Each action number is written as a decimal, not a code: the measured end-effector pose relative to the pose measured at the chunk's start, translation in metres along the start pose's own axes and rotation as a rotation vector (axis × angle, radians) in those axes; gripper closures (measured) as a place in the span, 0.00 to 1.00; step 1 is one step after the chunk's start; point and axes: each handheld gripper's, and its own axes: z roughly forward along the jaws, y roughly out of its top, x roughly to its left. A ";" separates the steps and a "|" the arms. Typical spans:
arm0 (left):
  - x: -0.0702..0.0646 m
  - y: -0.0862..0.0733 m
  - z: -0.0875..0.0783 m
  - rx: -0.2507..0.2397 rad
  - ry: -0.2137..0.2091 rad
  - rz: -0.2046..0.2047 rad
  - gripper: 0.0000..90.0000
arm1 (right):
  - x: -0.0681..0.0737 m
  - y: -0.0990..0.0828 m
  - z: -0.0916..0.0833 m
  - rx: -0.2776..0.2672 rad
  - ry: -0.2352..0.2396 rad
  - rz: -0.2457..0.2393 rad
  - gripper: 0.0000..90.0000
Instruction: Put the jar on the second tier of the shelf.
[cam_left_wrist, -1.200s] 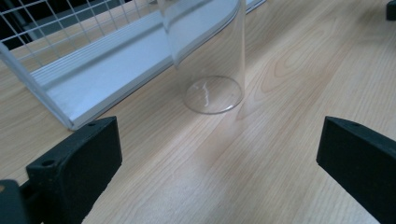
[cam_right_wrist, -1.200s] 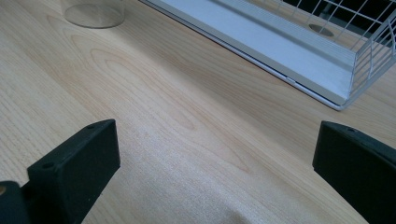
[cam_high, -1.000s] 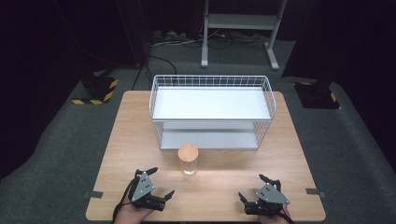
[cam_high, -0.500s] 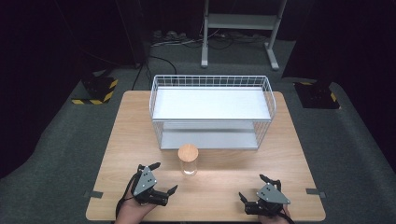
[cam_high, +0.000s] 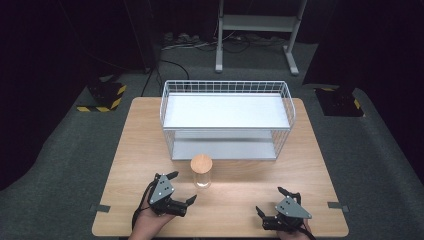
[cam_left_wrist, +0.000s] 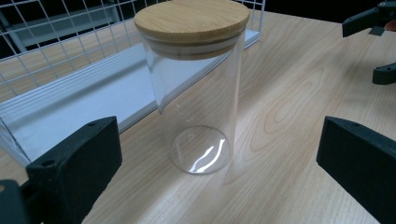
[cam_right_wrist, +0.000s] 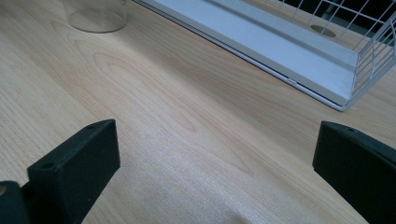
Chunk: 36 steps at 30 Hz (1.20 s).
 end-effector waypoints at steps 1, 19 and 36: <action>0.000 0.000 0.001 0.000 0.000 -0.002 0.00 | 0.000 0.000 0.000 0.000 0.000 0.000 0.00; 0.007 0.007 0.019 -0.031 -0.010 -0.040 0.00 | 0.000 0.000 0.000 -0.004 -0.002 0.003 0.00; 0.011 0.011 0.038 -0.047 -0.027 -0.078 0.00 | -0.001 0.000 -0.001 -0.009 0.004 0.005 0.00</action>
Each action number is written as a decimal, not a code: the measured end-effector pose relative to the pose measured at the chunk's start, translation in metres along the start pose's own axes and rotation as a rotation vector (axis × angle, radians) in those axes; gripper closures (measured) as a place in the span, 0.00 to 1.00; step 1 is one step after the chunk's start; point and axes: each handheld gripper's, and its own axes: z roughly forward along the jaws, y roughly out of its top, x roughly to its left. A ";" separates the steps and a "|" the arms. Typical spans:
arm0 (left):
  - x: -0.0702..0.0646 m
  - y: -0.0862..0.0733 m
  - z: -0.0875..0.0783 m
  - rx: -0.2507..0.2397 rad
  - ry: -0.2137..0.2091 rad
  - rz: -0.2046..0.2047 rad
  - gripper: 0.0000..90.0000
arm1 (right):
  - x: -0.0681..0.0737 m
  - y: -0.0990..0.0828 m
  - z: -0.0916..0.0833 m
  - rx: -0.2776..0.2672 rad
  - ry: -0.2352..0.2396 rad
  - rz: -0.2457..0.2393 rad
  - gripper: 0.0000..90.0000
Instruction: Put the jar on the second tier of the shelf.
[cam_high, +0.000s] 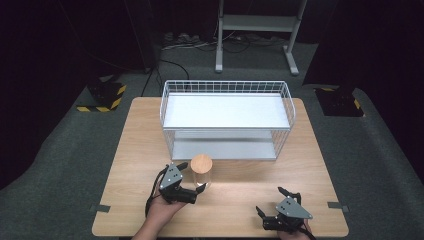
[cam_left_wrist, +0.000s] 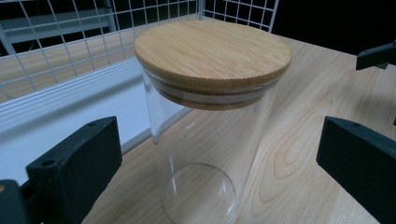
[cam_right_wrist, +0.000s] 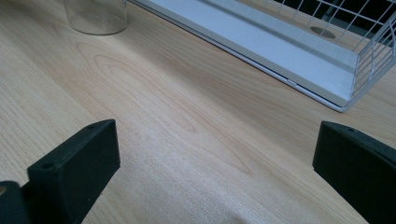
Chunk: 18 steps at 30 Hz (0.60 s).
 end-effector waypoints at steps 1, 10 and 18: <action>0.000 0.000 0.001 -0.001 0.001 0.000 0.00 | 0.000 0.000 0.000 0.000 0.000 0.000 0.00; 0.000 0.003 0.011 -0.008 0.002 0.006 0.01 | 0.000 0.000 0.000 -0.004 0.001 0.003 0.00; 0.003 0.003 0.019 -0.019 -0.001 -0.005 0.01 | -0.001 0.000 -0.001 -0.008 0.002 0.005 0.00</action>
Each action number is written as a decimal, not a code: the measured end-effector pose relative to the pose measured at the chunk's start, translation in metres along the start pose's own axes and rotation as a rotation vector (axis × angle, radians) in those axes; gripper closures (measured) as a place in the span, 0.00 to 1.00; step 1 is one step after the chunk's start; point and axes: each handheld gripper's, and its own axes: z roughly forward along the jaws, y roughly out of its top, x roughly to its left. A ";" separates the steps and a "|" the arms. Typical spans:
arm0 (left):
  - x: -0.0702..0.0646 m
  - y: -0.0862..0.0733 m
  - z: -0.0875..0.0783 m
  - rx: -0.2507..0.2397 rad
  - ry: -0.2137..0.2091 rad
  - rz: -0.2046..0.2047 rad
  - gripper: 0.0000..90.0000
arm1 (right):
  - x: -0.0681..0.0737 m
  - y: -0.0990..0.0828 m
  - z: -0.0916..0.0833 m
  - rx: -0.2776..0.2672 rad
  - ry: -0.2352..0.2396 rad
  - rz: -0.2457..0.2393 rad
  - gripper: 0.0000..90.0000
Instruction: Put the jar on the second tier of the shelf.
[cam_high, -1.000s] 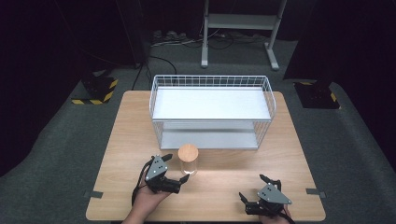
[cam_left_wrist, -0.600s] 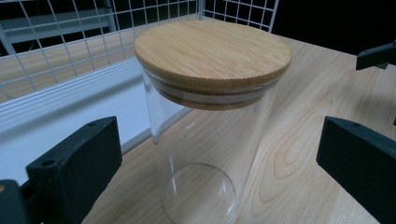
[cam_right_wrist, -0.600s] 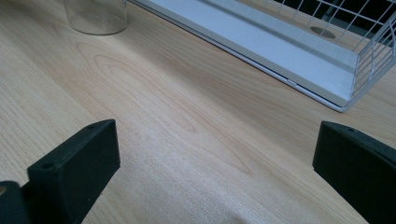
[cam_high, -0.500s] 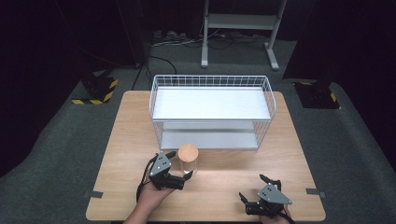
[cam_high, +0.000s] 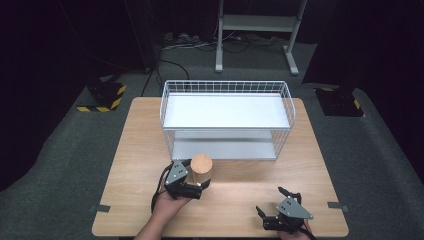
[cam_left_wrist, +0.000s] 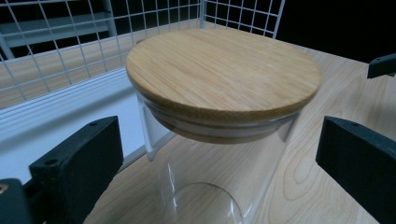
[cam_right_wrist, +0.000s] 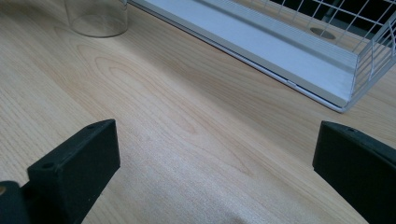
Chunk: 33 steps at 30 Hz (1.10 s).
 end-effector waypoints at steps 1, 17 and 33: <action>0.001 -0.001 0.001 -0.001 -0.002 -0.001 0.01 | 0.000 0.000 0.000 0.000 0.000 0.000 0.00; 0.005 -0.001 0.010 -0.016 0.012 -0.017 0.15 | 0.000 0.000 0.000 -0.002 0.004 0.003 0.00; 0.002 0.004 0.003 -0.034 -0.031 0.041 0.29 | -0.001 0.000 0.000 -0.004 0.009 0.006 0.00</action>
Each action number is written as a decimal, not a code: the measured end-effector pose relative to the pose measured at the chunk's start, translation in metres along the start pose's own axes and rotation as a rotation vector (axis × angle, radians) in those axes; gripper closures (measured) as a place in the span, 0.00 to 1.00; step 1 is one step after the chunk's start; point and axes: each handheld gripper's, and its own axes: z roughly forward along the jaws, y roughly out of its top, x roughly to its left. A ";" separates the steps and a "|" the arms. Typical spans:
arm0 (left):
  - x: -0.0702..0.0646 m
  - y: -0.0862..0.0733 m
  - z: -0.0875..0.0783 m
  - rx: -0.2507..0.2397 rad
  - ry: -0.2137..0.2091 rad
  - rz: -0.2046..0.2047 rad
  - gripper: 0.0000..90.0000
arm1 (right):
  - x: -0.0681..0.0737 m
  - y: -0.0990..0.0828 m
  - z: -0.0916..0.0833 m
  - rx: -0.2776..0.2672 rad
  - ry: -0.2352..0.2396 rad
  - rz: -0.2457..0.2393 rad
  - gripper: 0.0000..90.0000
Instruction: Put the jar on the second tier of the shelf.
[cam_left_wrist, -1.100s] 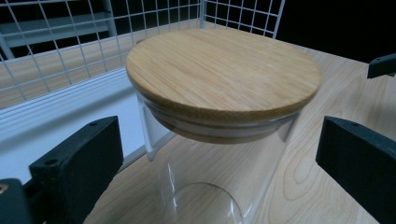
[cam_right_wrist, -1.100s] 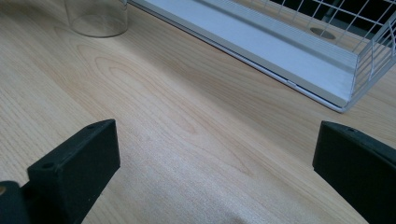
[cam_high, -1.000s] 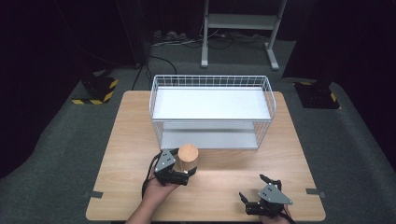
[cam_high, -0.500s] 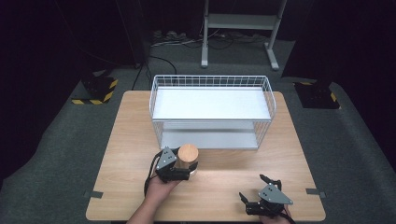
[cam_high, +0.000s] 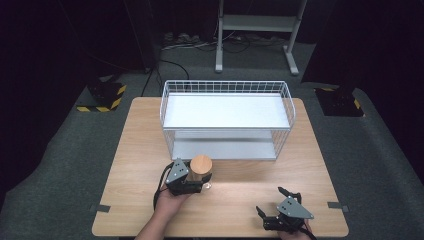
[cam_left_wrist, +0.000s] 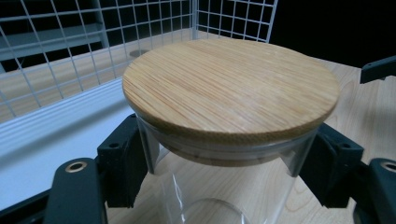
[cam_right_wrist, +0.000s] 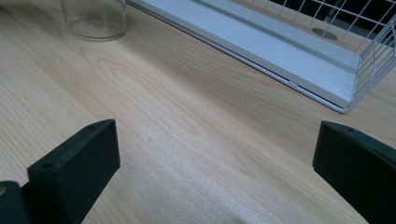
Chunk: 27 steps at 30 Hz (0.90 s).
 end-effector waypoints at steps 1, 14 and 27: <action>0.000 0.001 -0.001 -0.001 0.000 0.006 0.29 | 0.000 0.000 0.000 0.000 0.000 0.000 0.00; -0.004 0.017 -0.013 -0.025 -0.009 0.022 0.29 | 0.000 0.000 0.000 -0.002 0.000 0.000 0.00; 0.000 0.031 -0.024 -0.036 0.008 0.037 0.29 | 0.000 0.000 0.000 -0.002 0.001 0.001 0.00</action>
